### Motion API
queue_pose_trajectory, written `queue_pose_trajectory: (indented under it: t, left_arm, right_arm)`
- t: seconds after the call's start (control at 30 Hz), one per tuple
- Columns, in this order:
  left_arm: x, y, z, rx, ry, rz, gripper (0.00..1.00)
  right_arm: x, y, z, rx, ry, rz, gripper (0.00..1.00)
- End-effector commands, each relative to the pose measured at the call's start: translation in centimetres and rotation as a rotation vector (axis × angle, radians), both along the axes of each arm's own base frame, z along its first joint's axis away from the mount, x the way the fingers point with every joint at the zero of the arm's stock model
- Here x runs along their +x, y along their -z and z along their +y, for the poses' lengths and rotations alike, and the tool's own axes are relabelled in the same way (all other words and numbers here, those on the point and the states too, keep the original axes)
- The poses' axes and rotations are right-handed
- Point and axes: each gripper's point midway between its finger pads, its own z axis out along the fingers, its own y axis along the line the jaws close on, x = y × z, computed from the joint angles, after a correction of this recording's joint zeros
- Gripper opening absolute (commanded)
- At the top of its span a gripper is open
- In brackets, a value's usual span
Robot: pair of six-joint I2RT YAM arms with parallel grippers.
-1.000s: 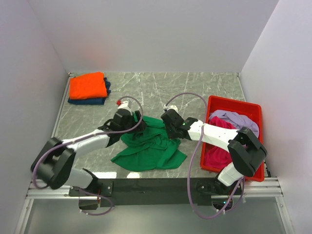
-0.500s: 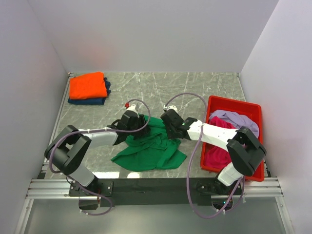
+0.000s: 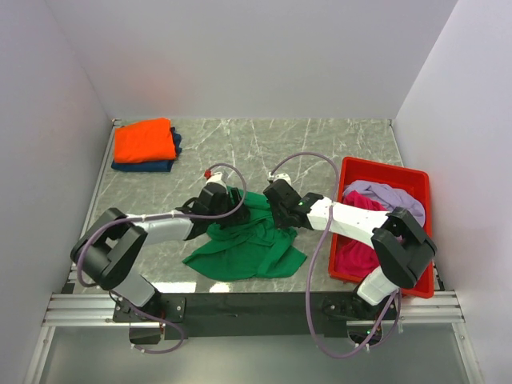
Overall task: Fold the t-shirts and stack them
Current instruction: Flatten the tshirt out
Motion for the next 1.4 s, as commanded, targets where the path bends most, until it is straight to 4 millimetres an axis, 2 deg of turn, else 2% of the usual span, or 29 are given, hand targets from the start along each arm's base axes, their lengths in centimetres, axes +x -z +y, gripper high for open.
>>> queue_pose_trajectory:
  t: [0.0,0.17,0.27,0.57,0.7,0.83,1.1,1.27,1.37]
  left_arm:
    - [0.0,-2.7,0.3,-0.044,-0.025,-0.062,0.70]
    - [-1.0,-6.8,-1.3,-0.111,0.028,-0.140,0.73]
    - [-1.5,-7.9,-1.7,-0.152,0.046,-0.158,0.75]
    - [-2.0,-6.6,-2.7,-0.184,0.072,-0.111,0.75]
    - [-2.4,-5.5,-2.4,-0.154,0.064,-0.078,0.75]
    - [-2.0,-5.0,-1.6,-0.124,0.014,-0.077,0.75]
    - [-3.0,-3.8,-2.1,-0.132,0.023,-0.033,0.75]
    - [-3.2,-2.8,-1.6,-0.115,0.001,-0.019,0.75]
    - [-3.0,-2.9,-1.5,-0.114,-0.008,-0.025,0.75]
  right_arm:
    - [0.9,-0.7,0.9,0.033,-0.009,-0.032,0.00]
    - [0.7,-0.4,0.9,0.026,-0.009,-0.019,0.00]
    - [0.8,-0.3,0.8,0.023,-0.004,-0.016,0.00]
    - [0.4,0.1,0.5,0.018,0.002,0.000,0.00]
    - [0.3,0.2,0.6,0.021,-0.002,0.001,0.00]
    - [0.2,0.4,0.5,0.015,-0.005,0.003,0.00]
    - [0.1,0.5,0.4,0.014,-0.003,0.003,0.00]
    - [0.1,0.7,0.4,0.013,-0.005,0.010,0.00]
    - [0.0,0.8,0.4,0.008,-0.005,0.013,0.00]
